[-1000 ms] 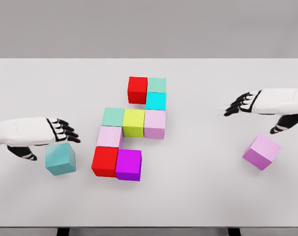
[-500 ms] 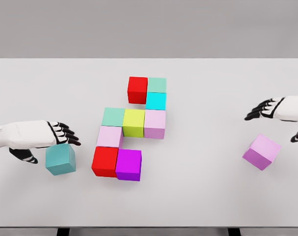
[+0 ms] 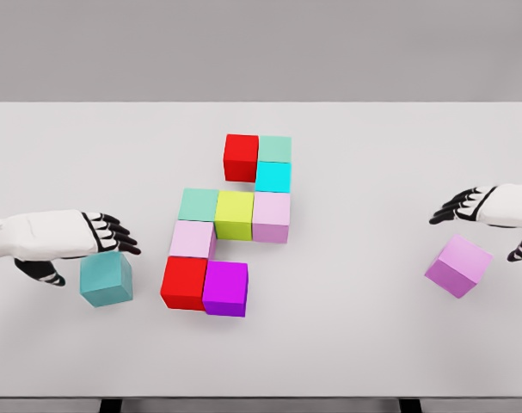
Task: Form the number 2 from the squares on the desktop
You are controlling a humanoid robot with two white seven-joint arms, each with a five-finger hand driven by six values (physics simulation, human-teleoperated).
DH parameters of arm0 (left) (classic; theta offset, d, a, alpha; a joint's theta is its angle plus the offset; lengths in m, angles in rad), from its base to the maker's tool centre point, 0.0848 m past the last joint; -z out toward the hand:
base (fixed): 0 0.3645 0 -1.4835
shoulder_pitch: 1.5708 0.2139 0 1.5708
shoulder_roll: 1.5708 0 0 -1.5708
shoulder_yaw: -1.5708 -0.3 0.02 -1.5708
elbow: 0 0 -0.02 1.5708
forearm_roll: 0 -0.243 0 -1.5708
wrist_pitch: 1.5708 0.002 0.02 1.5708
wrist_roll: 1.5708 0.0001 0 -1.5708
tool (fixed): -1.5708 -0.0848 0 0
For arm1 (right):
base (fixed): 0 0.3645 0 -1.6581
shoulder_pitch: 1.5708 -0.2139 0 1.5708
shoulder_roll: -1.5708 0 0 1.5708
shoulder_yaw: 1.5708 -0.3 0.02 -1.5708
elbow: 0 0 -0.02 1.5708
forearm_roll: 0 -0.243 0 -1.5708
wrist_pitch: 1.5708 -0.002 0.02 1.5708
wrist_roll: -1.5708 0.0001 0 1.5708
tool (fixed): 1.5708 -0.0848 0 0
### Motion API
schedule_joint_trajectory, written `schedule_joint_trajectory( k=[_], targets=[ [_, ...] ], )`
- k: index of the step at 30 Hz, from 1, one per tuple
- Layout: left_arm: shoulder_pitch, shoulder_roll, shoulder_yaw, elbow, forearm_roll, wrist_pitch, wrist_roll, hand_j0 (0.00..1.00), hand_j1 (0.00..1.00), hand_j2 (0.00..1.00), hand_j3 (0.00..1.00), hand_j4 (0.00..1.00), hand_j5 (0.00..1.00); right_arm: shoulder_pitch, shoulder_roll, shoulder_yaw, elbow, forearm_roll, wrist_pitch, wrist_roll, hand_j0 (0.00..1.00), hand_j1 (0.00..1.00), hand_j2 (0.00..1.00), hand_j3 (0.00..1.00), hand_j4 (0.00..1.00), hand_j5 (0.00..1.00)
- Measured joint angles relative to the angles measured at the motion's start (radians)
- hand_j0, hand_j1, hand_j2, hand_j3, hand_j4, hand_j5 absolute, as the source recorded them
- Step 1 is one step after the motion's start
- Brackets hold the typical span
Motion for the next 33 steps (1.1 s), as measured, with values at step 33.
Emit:
schedule_joint_trajectory(
  k=[33],
  targets=[
    [0.014,-0.035,-0.029,0.014,-0.017,0.000,0.000,1.00,1.00,1.00,1.00,1.00,1.00,0.084,0.100,-0.006,0.072,0.057,0.001,-0.001,1.00,1.00,1.00,1.00,1.00,1.00]
  ],
)
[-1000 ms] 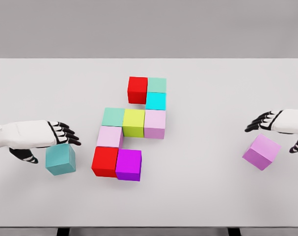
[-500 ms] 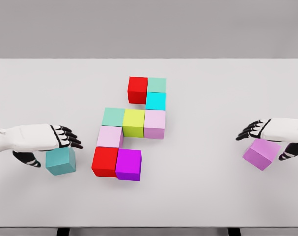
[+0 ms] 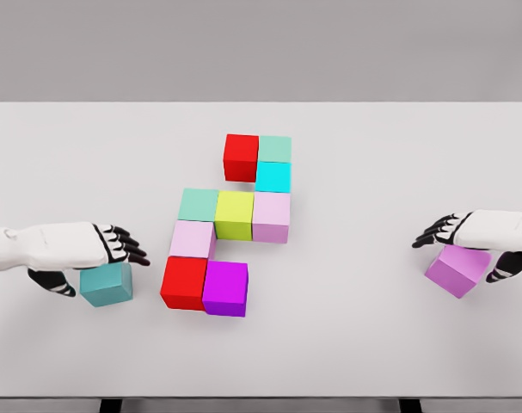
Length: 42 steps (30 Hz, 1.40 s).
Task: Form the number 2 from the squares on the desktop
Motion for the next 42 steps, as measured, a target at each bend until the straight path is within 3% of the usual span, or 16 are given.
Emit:
schedule_joint_trajectory(
  k=[13,15,18,22,42],
  targets=[
    [0.000,-0.002,-0.018,0.000,-0.009,0.000,0.000,0.99,0.99,0.99,0.99,0.99,0.99,0.003,-0.008,0.003,-0.008,0.000,0.000,0.002,0.96,0.96,0.96,0.96,0.96,0.96],
    [0.000,-0.002,-0.018,0.000,-0.008,0.001,0.000,0.90,0.90,0.90,0.90,0.90,0.90,0.002,-0.008,0.003,-0.009,0.000,0.000,0.002,0.95,0.95,0.95,0.95,0.95,0.95],
    [0.002,0.000,-0.018,0.000,-0.006,0.002,0.002,0.67,0.67,0.67,0.67,0.67,0.67,0.002,-0.004,0.003,-0.010,0.000,0.000,0.004,0.94,0.94,0.94,0.94,0.94,0.94],
    [0.002,0.002,-0.019,-0.001,-0.002,0.003,0.002,0.54,0.54,0.54,0.54,0.54,0.54,0.003,-0.002,0.003,-0.011,0.000,0.000,0.008,0.91,0.91,0.91,0.91,0.91,0.91],
    [0.006,0.010,-0.004,-0.011,0.041,0.000,0.000,0.45,0.45,0.45,0.45,0.45,0.45,0.002,0.001,0.004,-0.007,0.017,0.000,0.016,0.61,0.61,0.61,0.61,0.61,0.61]
  ],
)
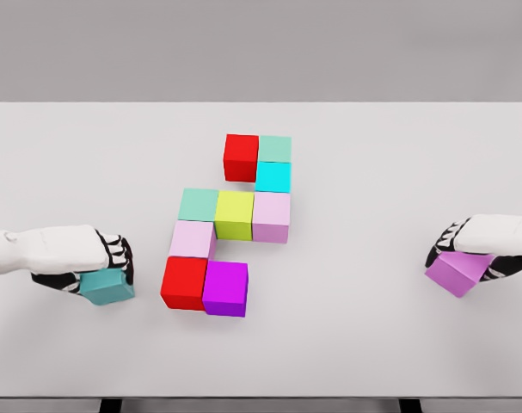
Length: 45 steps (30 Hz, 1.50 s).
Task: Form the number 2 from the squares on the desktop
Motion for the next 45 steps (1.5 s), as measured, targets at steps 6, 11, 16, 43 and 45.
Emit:
schedule_joint_trajectory(
  k=[6,11,16,43,45],
  targets=[
    [-0.005,0.000,0.020,0.001,0.048,-0.001,0.000,0.45,0.45,0.45,0.45,0.45,0.45,-0.017,0.010,-0.005,-0.004,0.003,0.000,-0.002,0.61,0.61,0.61,0.61,0.61,0.61],
    [-0.023,-0.002,0.036,0.001,0.080,0.000,0.000,0.45,0.45,0.45,0.45,0.45,0.45,-0.055,0.020,-0.009,-0.010,0.002,0.000,-0.003,0.61,0.61,0.61,0.61,0.61,0.61],
    [-0.057,-0.008,0.040,0.008,0.120,0.000,0.000,0.45,0.45,0.45,0.45,0.45,0.45,-0.066,0.022,-0.009,-0.037,0.002,0.000,-0.001,0.61,0.61,0.61,0.61,0.61,0.61],
    [-0.236,-0.196,0.022,0.205,0.081,0.318,-0.001,0.43,0.43,0.43,0.43,0.43,0.43,-0.121,0.163,-0.007,-0.124,0.003,-0.001,0.062,0.62,0.62,0.62,0.62,0.62,0.62],
    [-0.245,-0.219,0.019,0.222,0.063,0.332,-0.001,0.43,0.43,0.43,0.43,0.43,0.43,-0.121,0.176,-0.006,-0.124,0.003,-0.001,0.070,0.62,0.62,0.62,0.62,0.62,0.62]
  ],
)
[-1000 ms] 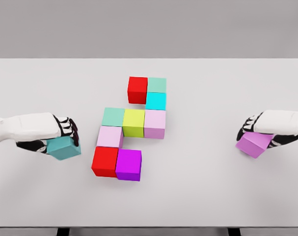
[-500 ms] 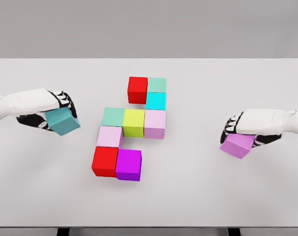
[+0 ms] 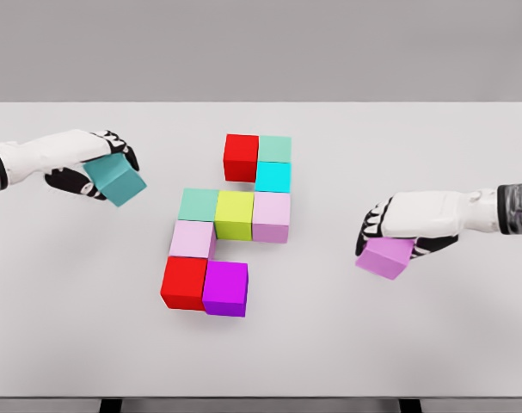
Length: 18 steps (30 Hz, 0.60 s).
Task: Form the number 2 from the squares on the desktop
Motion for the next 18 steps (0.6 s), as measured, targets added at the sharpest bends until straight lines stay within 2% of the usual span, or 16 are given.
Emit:
schedule_joint_trajectory(
  k=[6,18],
  targets=[
    [-0.025,-0.040,-0.016,0.025,-0.025,0.061,0.000,0.43,0.43,0.43,0.43,0.43,0.43,-0.002,0.043,0.003,-0.003,0.003,0.000,0.026,0.62,0.62,0.62,0.62,0.62,0.62],
    [-0.086,-0.148,-0.019,0.138,-0.093,0.111,0.000,0.42,0.42,0.42,0.42,0.42,0.42,-0.002,0.129,0.009,-0.005,0.007,0.000,0.062,0.61,0.61,0.61,0.61,0.61,0.61]
  ],
)
